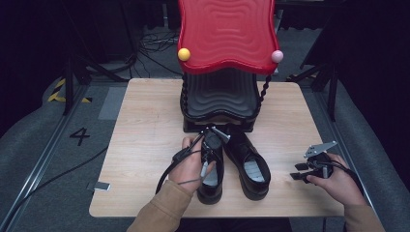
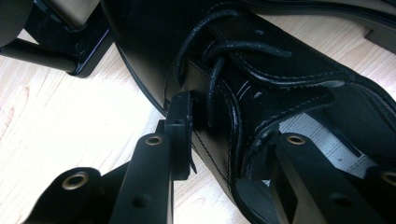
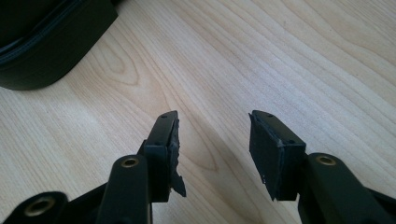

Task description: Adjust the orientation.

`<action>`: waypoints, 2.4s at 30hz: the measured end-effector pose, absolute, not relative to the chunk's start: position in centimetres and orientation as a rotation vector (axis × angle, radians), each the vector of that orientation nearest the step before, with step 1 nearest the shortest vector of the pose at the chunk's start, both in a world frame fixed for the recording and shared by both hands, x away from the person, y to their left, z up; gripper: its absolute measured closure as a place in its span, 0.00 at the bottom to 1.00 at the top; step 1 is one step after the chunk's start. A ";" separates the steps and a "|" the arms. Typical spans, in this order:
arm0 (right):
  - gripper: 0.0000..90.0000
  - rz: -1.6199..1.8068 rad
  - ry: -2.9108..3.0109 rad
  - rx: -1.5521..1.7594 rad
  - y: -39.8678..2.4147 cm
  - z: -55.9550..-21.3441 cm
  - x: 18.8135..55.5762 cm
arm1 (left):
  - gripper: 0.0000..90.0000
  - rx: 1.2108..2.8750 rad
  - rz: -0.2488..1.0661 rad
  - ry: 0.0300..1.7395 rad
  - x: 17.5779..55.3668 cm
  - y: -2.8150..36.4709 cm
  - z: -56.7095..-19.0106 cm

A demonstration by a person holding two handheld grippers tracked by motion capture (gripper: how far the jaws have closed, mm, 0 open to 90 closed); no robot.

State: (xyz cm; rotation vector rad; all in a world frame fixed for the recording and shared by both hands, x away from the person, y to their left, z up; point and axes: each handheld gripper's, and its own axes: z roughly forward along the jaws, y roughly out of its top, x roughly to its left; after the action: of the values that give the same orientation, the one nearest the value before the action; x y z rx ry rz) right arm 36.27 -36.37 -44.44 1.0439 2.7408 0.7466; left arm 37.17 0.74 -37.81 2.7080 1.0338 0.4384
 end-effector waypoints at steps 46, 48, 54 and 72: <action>0.70 0.963 2.795 0.800 -31.5 -37.7 34.3 | 0.46 2.553 0.077 1.100 36.0 11.0 -34.7; 0.70 0.991 2.809 0.736 -30.4 -36.9 34.1 | 0.45 2.547 0.075 1.119 35.9 11.5 -34.8; 0.71 1.018 2.877 0.579 -27.1 -36.0 33.4 | 0.43 2.537 0.081 1.139 35.7 12.5 -34.8; 0.88 0.736 3.076 0.541 -21.1 -38.8 33.4 | 0.43 2.517 0.075 1.155 35.9 13.2 -34.9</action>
State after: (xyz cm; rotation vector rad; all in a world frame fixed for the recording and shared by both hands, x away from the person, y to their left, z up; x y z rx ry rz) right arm 33.40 -21.06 -38.78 0.5409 3.0759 0.7364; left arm 35.93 13.19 -34.89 2.5171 1.1555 0.0753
